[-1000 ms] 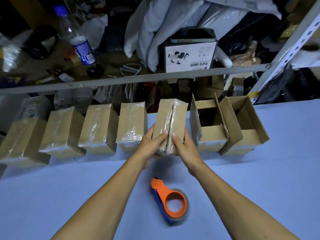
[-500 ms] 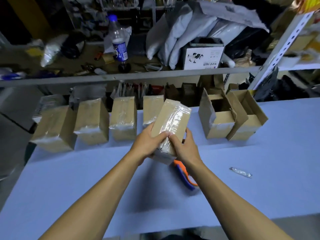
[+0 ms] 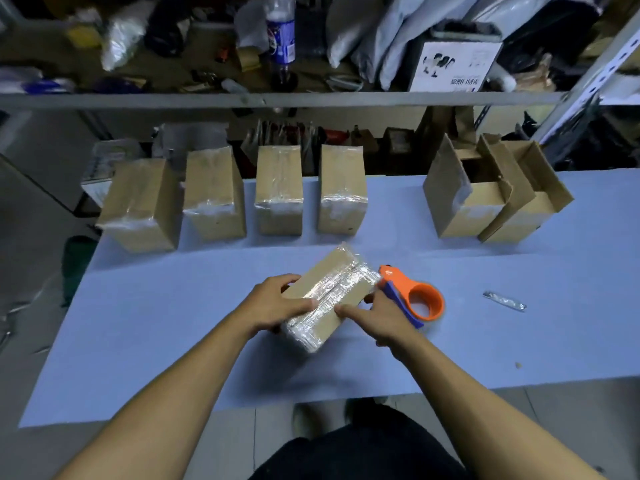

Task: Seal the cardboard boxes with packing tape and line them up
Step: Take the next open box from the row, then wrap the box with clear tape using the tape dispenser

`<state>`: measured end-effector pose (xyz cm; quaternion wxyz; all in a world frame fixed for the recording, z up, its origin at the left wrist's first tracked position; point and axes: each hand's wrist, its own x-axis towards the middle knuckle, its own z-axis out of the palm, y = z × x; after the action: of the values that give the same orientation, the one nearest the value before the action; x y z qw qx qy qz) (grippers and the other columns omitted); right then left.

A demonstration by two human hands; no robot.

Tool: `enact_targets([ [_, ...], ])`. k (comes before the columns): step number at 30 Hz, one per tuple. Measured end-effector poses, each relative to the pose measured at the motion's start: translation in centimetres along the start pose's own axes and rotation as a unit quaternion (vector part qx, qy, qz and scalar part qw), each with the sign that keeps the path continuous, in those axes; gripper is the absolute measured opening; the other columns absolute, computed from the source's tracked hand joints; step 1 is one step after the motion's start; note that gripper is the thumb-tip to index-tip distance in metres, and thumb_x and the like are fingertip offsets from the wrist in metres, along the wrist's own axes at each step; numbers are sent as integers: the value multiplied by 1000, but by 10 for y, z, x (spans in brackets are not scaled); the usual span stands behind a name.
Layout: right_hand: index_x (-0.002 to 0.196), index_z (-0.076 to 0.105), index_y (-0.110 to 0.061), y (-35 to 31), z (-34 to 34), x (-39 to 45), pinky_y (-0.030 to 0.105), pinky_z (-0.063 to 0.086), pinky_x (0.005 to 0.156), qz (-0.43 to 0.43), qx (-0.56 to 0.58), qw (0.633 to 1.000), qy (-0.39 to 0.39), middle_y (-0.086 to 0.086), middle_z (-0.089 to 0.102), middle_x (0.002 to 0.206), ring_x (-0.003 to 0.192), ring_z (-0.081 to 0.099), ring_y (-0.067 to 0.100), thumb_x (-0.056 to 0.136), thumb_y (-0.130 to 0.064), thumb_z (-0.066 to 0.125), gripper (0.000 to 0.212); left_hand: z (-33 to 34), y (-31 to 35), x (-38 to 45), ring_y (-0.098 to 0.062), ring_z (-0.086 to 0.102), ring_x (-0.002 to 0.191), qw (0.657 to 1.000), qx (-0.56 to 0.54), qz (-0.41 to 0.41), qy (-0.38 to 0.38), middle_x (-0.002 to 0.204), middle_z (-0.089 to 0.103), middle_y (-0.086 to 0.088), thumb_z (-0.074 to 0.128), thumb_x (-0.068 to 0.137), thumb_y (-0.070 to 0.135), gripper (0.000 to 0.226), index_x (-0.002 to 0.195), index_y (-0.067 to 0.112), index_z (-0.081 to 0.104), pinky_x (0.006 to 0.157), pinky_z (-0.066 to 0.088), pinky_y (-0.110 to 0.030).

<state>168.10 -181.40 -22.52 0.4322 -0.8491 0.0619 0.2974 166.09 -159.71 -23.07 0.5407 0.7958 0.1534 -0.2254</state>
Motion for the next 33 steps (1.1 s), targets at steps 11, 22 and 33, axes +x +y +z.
enact_targets([
  [11,123,47,-13,11,-6,30,36,40,86,-41,-85,989,114,11,62,123,116,56,31,97,-48,52,43,-7,-7,34,-13,55,116,980,164,108,29,121,61,3,84,75,26,54,125,31,65,98,40,-22],
  [22,98,52,-10,33,-26,42,37,39,70,-55,-102,982,148,4,62,86,87,58,30,100,-49,45,39,46,-44,21,-30,16,150,787,548,262,109,163,16,-12,15,87,81,98,154,10,26,114,14,-64],
  [33,157,12,-23,88,-63,75,38,46,63,-76,-250,964,49,14,65,93,82,64,33,91,-23,60,82,65,-10,38,-35,37,142,775,586,217,95,156,35,-13,22,87,73,85,147,14,29,108,31,-64],
])
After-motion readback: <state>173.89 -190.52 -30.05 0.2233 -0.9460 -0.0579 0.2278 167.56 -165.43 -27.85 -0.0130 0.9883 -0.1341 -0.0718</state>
